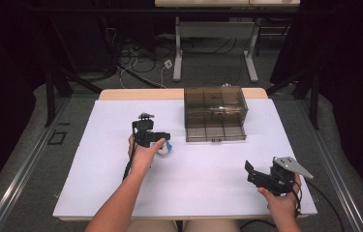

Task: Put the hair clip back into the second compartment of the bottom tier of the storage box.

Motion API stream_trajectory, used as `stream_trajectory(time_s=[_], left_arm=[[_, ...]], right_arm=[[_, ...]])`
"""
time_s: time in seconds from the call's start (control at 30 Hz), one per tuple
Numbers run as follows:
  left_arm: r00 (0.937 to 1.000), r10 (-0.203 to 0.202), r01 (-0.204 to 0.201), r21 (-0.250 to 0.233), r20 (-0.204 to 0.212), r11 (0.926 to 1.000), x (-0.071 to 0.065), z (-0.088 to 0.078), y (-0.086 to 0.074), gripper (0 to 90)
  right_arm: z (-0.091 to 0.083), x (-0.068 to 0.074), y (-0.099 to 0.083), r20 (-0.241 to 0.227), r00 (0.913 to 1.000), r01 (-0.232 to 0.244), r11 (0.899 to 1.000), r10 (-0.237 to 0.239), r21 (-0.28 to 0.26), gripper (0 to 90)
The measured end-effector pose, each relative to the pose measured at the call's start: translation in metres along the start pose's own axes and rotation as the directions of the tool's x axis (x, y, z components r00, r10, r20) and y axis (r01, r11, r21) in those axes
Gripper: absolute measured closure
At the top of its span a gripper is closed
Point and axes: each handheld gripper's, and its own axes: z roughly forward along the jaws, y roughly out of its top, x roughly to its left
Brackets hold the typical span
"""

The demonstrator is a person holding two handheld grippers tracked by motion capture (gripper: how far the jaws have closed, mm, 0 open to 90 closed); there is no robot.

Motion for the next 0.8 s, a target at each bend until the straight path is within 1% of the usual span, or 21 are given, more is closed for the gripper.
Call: stream_trajectory(time_s=[0.1,0.17,0.23,0.3,0.37,0.4,0.43,0.47,0.5,0.53,0.57,0.7,0.8], left_arm=[[0.9997,-0.023,0.023,0.013,0.008,0.9997,0.003,0.002,0.002,21.5],[0.9995,-0.032,0.032,0.027,0.002,0.9991,0.004,0.005,0.002,23.4],[0.9994,-0.033,0.034,0.041,-0.007,0.9986,0.004,0.007,0.002,23.5],[0.9995,-0.032,0.032,0.046,-0.008,0.9984,0.004,0.01,0.002,24.0],[0.9996,-0.022,0.023,0.06,-0.014,0.9979,0.003,0.011,0.002,24.5],[0.9996,-0.021,0.022,0.063,-0.018,0.9978,0.002,0.012,0.001,24.7],[0.9995,-0.02,0.022,0.066,-0.023,0.9976,0.002,0.012,0.001,25.3],[0.9994,-0.021,0.023,0.065,-0.029,0.9976,0.001,0.013,0.001,25.3],[0.9994,-0.017,0.02,0.072,-0.031,0.9972,0.001,0.014,0.001,26.7],[0.999,-0.025,0.028,0.072,-0.036,0.997,0.001,0.014,0.001,27.7],[0.9989,-0.024,0.027,0.078,-0.04,0.9966,0.001,0.015,0.0,27.7],[0.9989,-0.02,0.024,0.095,-0.042,0.9952,0.002,0.016,0.0,29.4],[0.9988,-0.025,0.029,0.097,-0.043,0.9949,0.001,0.019,-0.001,31.1]], right_arm=[[0.0,0.0,0.0,-0.001,1.0,-0.005,1.0,0.005,0.006,0.0],[0.0,0.0,0.0,-0.003,1.0,-0.005,1.0,0.005,0.0,0.0],[0.0,-0.001,0.0,-0.005,1.0,-0.005,1.0,0.005,0.006,0.0],[0.001,-0.001,0.0,-0.002,1.0,-0.003,1.0,0.003,-0.003,0.0],[0.001,-0.001,0.0,-0.005,1.0,-0.001,1.0,0.001,-0.003,0.0],[-0.001,-0.002,0.001,-0.005,1.0,0.0,1.0,0.0,0.03,0.0],[0.002,-0.002,0.0,-0.005,1.0,-0.005,1.0,0.005,-0.002,0.0],[0.002,-0.002,0.0,-0.005,1.0,-0.005,1.0,0.005,-0.002,0.0],[0.002,-0.002,0.0,-0.011,0.9999,-0.006,1.0,0.006,0.01,0.0],[0.002,-0.002,0.0,-0.013,0.9999,-0.006,1.0,0.007,0.008,0.0],[0.002,-0.002,0.0,-0.013,0.9999,-0.006,1.0,0.007,0.008,0.0],[0.001,-0.002,0.0,-0.015,0.9999,-0.004,1.0,0.004,0.008,0.0],[0.001,-0.002,0.0,-0.013,0.9999,-0.003,1.0,0.003,0.012,0.0]])
